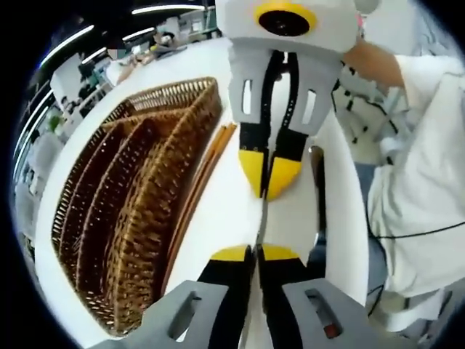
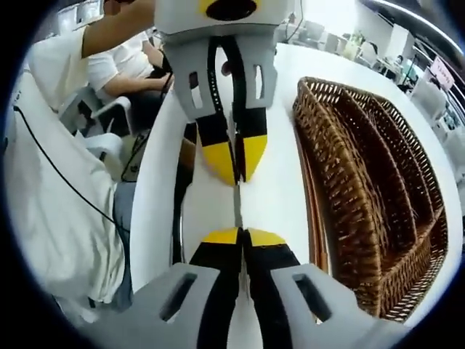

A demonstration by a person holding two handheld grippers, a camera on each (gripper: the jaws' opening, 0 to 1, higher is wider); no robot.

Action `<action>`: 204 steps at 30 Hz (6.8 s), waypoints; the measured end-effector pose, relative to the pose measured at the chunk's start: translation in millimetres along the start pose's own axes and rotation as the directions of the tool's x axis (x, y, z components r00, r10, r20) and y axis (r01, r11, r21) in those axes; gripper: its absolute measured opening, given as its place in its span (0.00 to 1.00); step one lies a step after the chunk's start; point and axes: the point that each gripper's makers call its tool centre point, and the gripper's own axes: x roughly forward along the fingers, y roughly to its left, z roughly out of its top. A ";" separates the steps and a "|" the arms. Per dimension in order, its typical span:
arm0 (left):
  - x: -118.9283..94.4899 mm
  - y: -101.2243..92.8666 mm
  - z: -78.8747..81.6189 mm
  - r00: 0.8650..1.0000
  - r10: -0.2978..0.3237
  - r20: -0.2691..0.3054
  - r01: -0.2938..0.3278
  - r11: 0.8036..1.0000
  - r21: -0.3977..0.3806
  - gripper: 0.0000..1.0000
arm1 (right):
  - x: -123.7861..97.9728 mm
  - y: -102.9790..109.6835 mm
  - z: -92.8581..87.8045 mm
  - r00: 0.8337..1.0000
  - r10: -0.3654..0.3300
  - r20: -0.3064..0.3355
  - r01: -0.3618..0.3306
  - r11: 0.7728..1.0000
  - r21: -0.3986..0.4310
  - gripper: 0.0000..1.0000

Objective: Arrange the knives, forks, and spoons in their matching storage slots by inserting each utensil handle-first until every utensil is classified and aligned in the correct compartment

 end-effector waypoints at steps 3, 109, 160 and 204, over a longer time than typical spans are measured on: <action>-5.1 1.6 8.4 1.000 -0.003 -0.004 0.003 1.000 0.003 0.03 | -12.7 -1.8 3.7 1.000 -0.012 -0.001 0.012 1.000 -0.018 0.01; -9.1 150.3 -16.9 0.951 0.123 -0.283 -0.098 0.990 0.101 0.04 | 0.3 -138.6 5.0 0.994 -0.082 0.068 0.076 0.994 0.080 0.03; -27.8 174.2 -14.6 0.947 0.241 -0.213 -0.207 0.963 0.172 0.11 | -7.1 -150.3 -2.9 0.991 -0.126 0.039 0.116 0.974 0.197 0.12; -20.4 145.0 -16.8 0.955 0.206 -0.212 -0.179 0.974 0.137 0.12 | -6.8 -156.4 -0.1 0.975 -0.218 -0.035 0.218 0.976 0.016 0.16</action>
